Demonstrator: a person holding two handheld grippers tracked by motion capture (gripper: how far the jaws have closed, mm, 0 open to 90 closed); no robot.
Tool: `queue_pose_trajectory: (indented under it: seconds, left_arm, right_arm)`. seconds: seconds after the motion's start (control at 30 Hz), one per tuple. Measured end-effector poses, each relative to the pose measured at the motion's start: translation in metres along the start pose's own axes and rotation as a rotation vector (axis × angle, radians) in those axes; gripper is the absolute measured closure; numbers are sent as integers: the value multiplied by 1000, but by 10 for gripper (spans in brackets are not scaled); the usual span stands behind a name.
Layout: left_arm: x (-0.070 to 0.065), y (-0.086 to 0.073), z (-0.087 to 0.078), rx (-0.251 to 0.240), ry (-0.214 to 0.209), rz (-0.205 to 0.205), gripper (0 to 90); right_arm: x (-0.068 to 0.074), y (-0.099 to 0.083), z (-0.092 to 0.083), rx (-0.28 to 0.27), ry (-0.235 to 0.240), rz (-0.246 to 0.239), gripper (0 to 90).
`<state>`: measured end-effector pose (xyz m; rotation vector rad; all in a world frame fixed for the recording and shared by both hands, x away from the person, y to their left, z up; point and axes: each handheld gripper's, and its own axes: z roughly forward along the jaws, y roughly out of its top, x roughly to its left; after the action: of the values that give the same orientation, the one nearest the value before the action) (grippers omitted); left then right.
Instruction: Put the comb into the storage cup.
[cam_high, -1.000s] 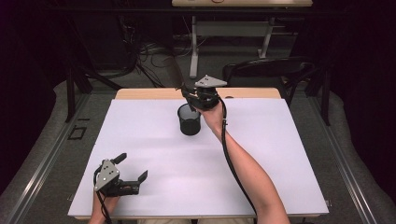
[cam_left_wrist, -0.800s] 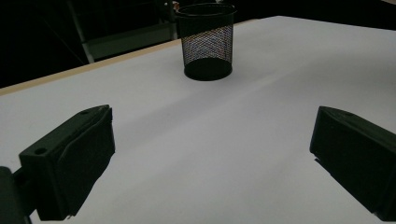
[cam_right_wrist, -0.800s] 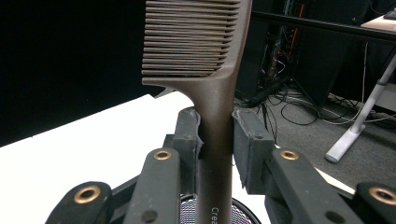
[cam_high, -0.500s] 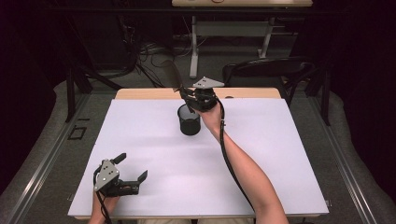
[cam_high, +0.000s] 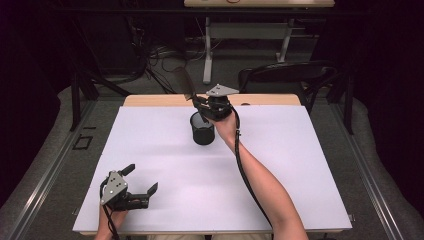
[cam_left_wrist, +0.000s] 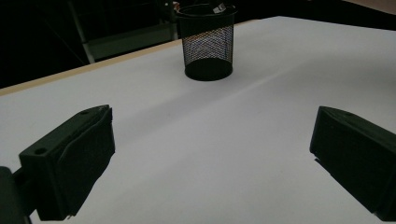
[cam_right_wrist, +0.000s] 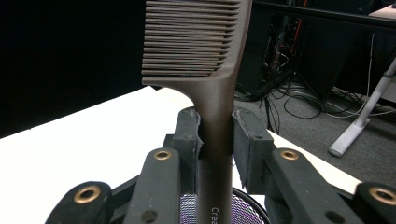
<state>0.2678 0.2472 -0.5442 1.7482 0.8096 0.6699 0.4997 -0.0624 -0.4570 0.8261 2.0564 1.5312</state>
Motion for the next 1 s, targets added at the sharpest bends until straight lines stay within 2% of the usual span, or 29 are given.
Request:
queue_pose_trajectory:
  seconds: [1.0]
  left_arm:
    - [0,0,0,-2,-1,0,1]
  right_arm:
    - [-1,-13,7,31,3,6,728]
